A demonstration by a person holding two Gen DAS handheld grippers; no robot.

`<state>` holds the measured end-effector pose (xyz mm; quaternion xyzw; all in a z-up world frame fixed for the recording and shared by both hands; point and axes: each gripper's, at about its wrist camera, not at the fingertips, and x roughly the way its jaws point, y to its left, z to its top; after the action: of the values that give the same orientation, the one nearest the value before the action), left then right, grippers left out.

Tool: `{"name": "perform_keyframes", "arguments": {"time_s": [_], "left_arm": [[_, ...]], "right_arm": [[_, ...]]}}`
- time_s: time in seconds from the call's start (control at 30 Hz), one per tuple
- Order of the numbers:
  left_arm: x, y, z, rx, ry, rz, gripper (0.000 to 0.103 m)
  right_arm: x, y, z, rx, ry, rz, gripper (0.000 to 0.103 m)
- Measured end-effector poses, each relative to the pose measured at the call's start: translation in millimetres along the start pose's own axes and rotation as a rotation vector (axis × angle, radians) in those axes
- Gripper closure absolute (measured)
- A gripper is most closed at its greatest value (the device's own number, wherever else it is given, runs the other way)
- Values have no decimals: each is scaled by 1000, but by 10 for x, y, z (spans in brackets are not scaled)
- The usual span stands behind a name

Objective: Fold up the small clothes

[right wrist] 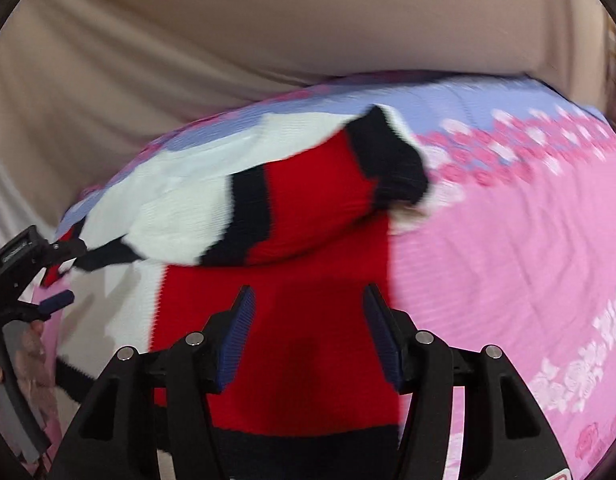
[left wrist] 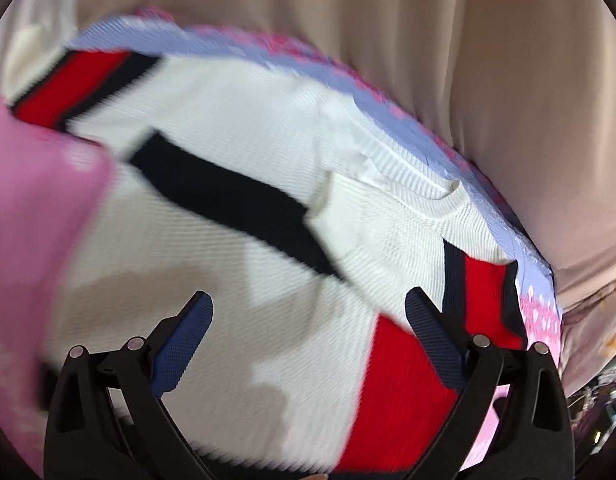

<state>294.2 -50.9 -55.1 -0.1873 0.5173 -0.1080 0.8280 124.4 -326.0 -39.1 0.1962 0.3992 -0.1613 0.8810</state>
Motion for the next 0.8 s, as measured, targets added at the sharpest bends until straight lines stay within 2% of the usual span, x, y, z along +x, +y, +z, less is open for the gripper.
{"name": "perform_keyframes", "arguments": {"time_s": [0.07,0.13,0.17,0.2,0.23,0.27,0.3,0.43,0.57,0.63,0.67,0.7,0.77,0.8], "left_arm": [[233,-112,34,-12,26,-6,10],[452,-192,65,-17,62,-20,34],[459,-236,82,-1,37,5,40],[467,-301,107,30,21,-3,68],[512,-335,154,49,46,-21,89],[535,-349,194,52,60,-34,93],[501,-346,249,54,41,-32,95],[317,-287,461,74,-46,5,98],[231,-75,613,74,-100,80,98],[238,33,625,59,-66,75,98],[251,41,591,49,-37,45,98],[245,15,546,47,-27,23,94],[269,-61,436,47,1,-25,71],[292,-91,397,34,11,-35,51]], "right_arm": [[95,-150,57,25,0,-23,48],[221,-296,111,38,8,-34,48],[263,-276,126,38,10,-38,48],[345,-267,158,33,8,-44,48],[400,-286,190,28,7,-48,48],[441,-295,178,26,7,-49,48],[458,-303,189,26,7,-47,48],[565,-302,256,17,-1,-44,48],[702,-346,349,42,2,-46,48],[745,-375,382,63,9,-43,48],[736,-392,374,75,8,-40,48],[705,-410,347,84,2,-38,48],[642,-440,273,95,-2,-41,48],[623,-454,241,105,0,-37,48]]}}
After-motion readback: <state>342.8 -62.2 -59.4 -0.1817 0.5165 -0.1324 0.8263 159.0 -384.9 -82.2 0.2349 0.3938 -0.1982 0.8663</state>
